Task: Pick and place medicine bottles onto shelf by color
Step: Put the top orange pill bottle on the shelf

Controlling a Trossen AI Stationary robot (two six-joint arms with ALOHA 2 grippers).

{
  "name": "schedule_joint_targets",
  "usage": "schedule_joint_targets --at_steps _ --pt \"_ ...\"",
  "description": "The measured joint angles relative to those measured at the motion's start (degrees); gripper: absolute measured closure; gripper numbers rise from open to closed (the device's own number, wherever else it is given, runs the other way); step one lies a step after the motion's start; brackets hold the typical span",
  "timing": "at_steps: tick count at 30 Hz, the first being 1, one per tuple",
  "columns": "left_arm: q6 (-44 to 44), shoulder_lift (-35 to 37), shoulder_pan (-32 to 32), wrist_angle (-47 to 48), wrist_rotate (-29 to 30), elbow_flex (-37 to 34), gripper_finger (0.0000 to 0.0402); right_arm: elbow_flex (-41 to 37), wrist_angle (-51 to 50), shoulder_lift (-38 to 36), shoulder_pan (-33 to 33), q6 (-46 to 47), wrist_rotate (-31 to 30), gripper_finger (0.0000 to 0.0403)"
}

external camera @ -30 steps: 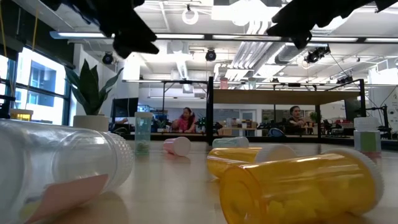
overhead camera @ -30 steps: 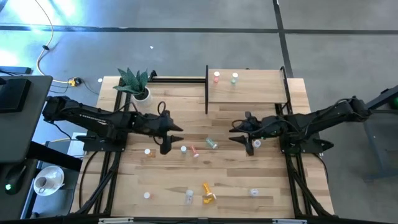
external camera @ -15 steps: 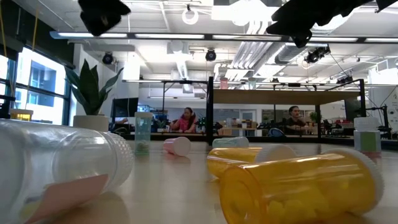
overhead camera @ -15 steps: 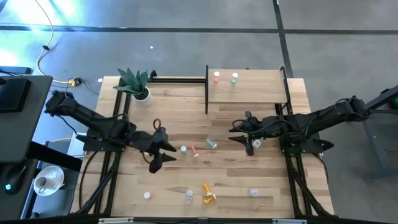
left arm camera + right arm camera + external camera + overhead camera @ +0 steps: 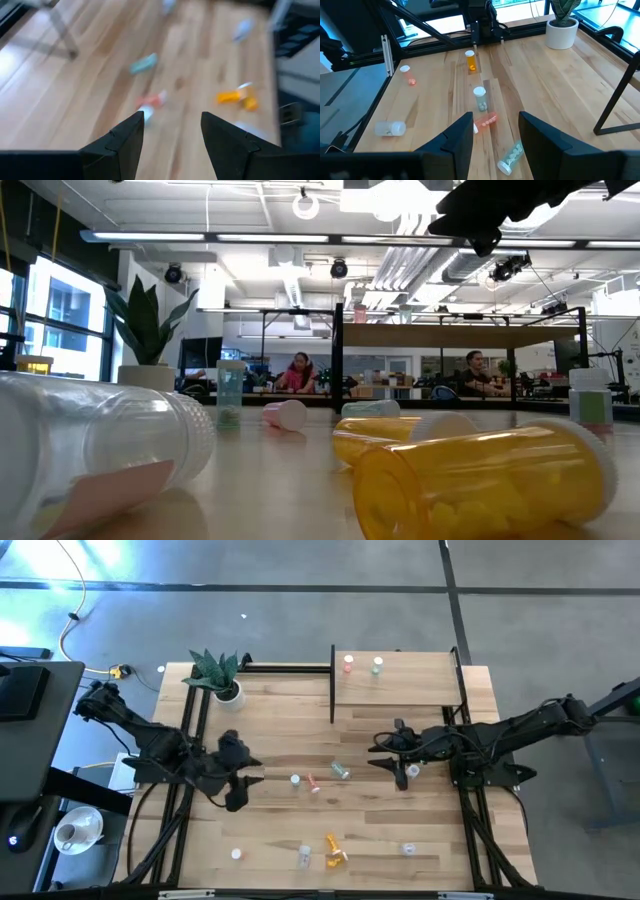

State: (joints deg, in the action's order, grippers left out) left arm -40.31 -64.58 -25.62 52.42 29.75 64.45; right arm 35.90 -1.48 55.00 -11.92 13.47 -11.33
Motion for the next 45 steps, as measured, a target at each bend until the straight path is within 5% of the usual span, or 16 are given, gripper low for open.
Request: schedule_joint_targets --at_steps 5,19,30,45 --pt "-13.1 -2.3 -3.8 9.0 5.0 -2.0 0.0213 0.0 -0.8 0.0 0.0 0.0 0.0 0.0253" --pt "-41.2 -7.2 -17.9 7.7 12.8 -12.8 0.0213 0.0 -1.3 0.0 0.0 -0.3 0.0 0.0253" --pt "-62.8 -15.1 -22.7 7.8 6.3 -16.0 0.0213 0.0 -1.7 0.0 0.0 -2.1 0.3 0.0253" --pt "-70.8 -28.2 -23.5 8.0 2.7 -16.0 0.0213 0.0 -2.0 0.0 0.0 -2.0 0.0 0.0253"
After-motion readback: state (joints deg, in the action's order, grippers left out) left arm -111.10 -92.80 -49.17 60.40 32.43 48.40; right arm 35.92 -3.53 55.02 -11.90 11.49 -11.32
